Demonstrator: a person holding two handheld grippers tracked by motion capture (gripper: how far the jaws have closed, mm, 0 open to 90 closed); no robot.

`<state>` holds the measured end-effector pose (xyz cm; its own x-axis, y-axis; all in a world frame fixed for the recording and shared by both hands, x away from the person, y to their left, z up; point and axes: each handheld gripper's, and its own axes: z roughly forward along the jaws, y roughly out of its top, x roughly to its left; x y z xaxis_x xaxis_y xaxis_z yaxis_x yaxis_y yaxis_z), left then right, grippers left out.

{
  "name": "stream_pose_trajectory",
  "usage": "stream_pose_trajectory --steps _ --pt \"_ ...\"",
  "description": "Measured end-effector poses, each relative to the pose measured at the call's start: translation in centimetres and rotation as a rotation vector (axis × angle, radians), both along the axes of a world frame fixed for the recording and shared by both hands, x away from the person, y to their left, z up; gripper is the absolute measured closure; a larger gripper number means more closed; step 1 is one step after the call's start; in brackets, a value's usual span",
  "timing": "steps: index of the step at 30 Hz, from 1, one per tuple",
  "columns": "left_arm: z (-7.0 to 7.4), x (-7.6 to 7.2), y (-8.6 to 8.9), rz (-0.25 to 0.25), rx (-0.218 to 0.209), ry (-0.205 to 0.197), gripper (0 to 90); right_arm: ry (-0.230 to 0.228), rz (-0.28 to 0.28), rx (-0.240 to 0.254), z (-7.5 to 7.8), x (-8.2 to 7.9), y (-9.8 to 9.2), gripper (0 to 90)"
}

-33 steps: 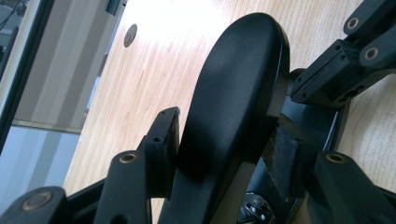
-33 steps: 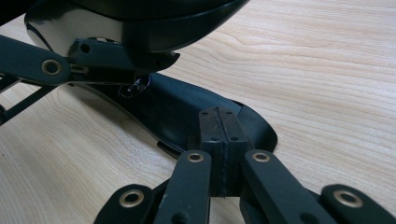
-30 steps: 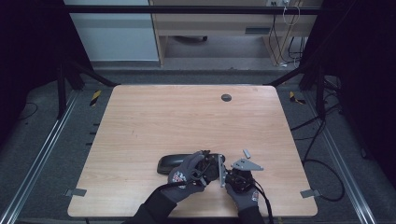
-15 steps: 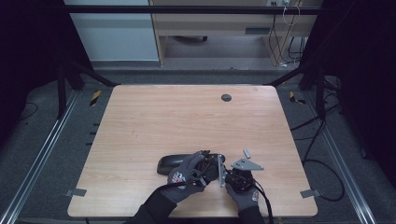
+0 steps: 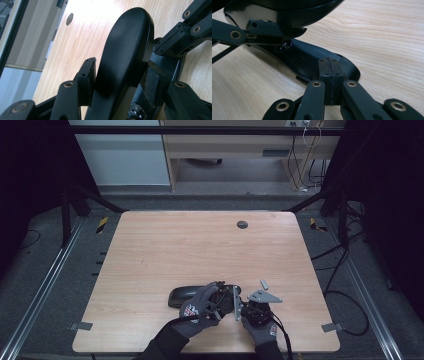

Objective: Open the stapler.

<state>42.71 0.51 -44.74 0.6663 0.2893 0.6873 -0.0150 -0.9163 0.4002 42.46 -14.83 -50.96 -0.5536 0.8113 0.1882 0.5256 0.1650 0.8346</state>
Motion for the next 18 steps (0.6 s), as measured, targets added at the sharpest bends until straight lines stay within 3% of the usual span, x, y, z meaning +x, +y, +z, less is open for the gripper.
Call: stream_pose_trajectory --steps 2,3,7,10,13,18 --pt "-0.1 -0.1 -0.1 -0.001 0.014 -0.013 49.8 0.004 -0.001 0.002 0.0 0.0 0.0 90.0" --pt "-0.3 -0.2 -0.2 -0.008 0.033 -0.04 50.3 0.0 -0.003 -0.001 0.0 0.0 0.0 90.0" --pt "-0.7 -0.4 -0.4 -0.011 0.046 -0.071 51.3 0.005 -0.002 0.005 0.0 0.0 0.0 90.0" --pt "-1.2 -0.8 -0.6 -0.009 0.08 -0.134 53.0 0.006 -0.003 0.009 0.0 0.0 0.0 90.0" --pt "-1.4 -1.1 -0.7 -0.008 0.093 -0.166 54.4 0.008 -0.006 0.01 0.0 0.0 0.0 90.0" --pt "-1.5 -1.0 -0.7 -0.033 0.075 -0.145 54.6 0.007 -0.009 0.009 0.0 0.0 0.0 90.0"
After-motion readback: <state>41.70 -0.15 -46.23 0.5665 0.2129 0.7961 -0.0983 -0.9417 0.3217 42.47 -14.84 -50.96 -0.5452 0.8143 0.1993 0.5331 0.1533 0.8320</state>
